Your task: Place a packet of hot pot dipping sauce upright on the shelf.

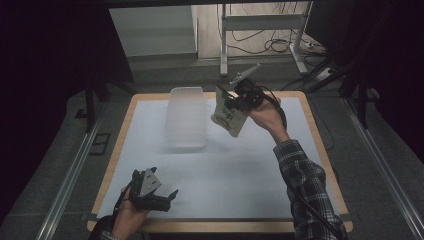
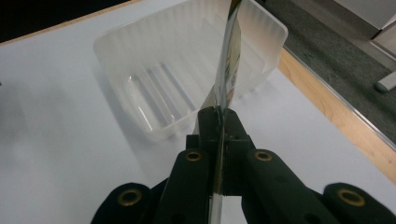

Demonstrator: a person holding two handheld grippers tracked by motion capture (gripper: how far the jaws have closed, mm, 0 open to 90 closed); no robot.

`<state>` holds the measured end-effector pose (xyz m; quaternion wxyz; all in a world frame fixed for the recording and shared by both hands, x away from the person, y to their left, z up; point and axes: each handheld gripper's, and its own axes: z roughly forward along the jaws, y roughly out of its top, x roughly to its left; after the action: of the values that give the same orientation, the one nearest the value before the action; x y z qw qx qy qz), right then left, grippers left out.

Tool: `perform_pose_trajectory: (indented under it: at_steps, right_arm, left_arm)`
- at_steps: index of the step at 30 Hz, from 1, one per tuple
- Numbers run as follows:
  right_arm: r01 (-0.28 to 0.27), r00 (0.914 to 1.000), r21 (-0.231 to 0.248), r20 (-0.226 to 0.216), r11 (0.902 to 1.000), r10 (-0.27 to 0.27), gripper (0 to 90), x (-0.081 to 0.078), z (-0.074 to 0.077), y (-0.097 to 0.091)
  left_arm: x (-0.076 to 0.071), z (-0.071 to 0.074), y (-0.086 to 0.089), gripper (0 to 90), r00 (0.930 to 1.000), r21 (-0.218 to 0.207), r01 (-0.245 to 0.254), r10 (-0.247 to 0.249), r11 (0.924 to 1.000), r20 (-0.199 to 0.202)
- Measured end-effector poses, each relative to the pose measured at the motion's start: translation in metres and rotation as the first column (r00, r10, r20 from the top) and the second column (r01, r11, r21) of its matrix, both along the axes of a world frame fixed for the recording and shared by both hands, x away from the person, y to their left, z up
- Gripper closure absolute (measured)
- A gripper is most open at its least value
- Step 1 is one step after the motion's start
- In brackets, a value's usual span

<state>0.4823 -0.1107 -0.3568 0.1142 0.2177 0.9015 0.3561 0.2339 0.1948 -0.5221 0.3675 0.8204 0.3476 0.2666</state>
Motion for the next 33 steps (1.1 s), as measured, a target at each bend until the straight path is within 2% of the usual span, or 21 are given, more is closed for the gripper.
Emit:
perform_pose_trajectory:
  at_steps: [6,16,25,33]
  right_arm:
    - [-0.031,0.9995,-0.015,-0.010,0.9994,0.030,89.3,0.023,-0.002,0.016]
    - [-0.087,0.9960,-0.060,-0.022,0.9944,0.086,89.3,0.040,-0.006,0.041]
    - [-0.089,0.9960,-0.105,0.002,0.9905,0.090,89.3,0.051,-0.006,0.067]
    - [-0.094,0.9930,-0.138,0.057,0.9860,0.103,89.3,0.052,-0.007,0.095]
  left_arm:
    - [0.000,0.000,0.000,0.0,1.0000,0.000,0.002,-0.002,1.0000,-0.001]
    - [0.000,0.000,0.001,0.0,1.0000,0.002,0.003,-0.003,1.0000,-0.003]
    - [0.000,0.000,0.000,0.0,1.0000,0.002,0.005,-0.005,1.0000,-0.004]
    - [0.000,0.000,0.000,0.0,1.0000,0.007,0.008,-0.008,0.9999,-0.005]
